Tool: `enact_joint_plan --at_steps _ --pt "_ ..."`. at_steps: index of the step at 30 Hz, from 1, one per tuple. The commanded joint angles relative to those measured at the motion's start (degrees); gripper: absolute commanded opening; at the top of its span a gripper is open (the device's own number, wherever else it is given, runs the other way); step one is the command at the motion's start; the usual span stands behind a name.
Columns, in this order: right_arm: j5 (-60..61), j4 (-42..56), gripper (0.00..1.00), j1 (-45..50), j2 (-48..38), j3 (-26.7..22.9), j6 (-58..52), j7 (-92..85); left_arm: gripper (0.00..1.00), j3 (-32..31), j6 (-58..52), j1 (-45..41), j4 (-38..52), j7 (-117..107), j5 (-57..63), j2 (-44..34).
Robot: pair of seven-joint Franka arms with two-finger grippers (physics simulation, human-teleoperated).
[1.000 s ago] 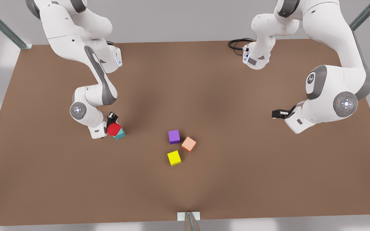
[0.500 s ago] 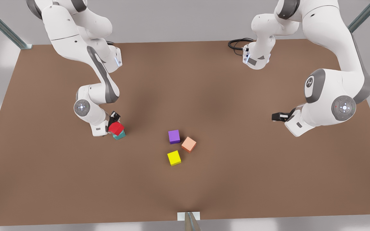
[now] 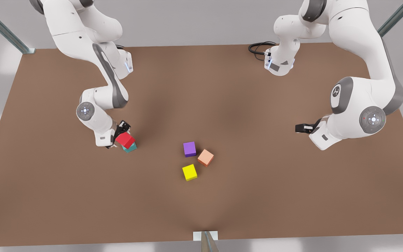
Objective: Pick up red wooden cube and pass to hand red wooden cube and place in blue wooden cube
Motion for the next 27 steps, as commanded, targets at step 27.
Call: enact_joint_plan --at_steps 27 --pt "-9.3 51.2 1.00 -8.1 2.3 0.7 -56.9 51.4 1.00 -0.1 -0.4 -0.1 0.0 -0.7 0.3 0.1"
